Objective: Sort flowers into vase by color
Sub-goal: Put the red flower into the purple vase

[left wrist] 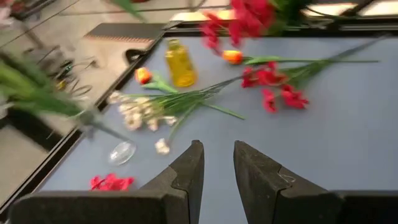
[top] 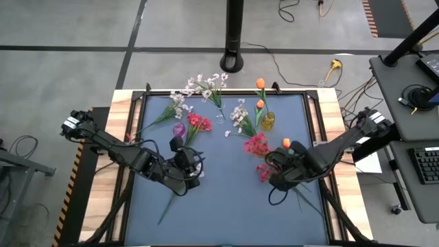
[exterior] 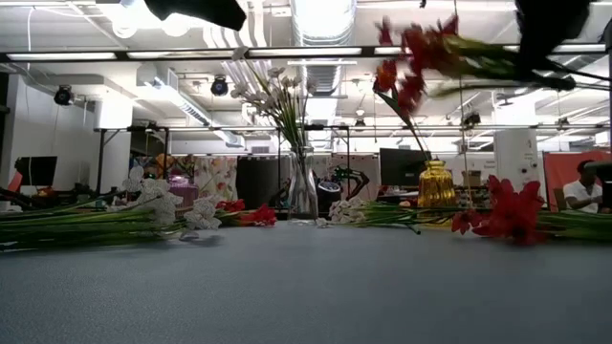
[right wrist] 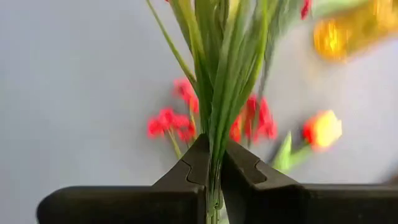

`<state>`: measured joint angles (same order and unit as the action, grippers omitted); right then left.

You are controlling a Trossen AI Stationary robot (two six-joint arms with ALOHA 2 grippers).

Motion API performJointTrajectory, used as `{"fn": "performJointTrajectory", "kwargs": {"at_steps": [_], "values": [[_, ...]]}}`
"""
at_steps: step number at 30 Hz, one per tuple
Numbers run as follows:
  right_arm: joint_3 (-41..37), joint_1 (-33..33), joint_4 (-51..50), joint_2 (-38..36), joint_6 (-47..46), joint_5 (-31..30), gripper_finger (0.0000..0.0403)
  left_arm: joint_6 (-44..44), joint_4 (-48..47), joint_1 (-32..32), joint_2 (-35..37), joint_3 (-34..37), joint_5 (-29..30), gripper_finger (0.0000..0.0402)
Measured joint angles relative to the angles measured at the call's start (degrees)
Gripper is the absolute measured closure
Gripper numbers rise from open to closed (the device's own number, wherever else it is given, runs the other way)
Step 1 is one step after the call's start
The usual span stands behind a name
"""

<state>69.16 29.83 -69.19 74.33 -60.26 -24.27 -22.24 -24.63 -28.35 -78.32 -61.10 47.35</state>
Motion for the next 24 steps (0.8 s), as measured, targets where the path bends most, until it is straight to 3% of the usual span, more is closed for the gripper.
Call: {"fn": "performJointTrajectory", "kwargs": {"at_steps": [4, 8, 14, 20, 24], "values": [[-3.0, 0.0, 10.8, -5.5, 9.3, -3.0, 0.0385, 10.1, 12.1, -0.6, -0.7, 3.8, -8.8, 0.0329], [-9.8, 0.0, 31.6, -10.9, 23.8, -2.8, 0.0385, 21.7, 32.8, -0.7, -1.2, 8.8, -16.7, 0.0329], [-21.2, 0.0, 63.9, -14.7, 45.9, -2.3, 0.0385, 27.3, 59.5, 0.9, -1.2, 15.3, -16.8, 0.0327], [-28.0, -0.2, 90.3, -13.5, 62.2, 1.5, 0.0385, 24.2, 67.3, 1.0, -3.2, 18.5, -16.8, 0.0289], [-28.7, -0.4, 97.2, -12.1, 68.1, 2.2, 0.0385, 25.1, 75.0, 1.2, -9.7, 17.4, -16.6, 0.0250]]}}
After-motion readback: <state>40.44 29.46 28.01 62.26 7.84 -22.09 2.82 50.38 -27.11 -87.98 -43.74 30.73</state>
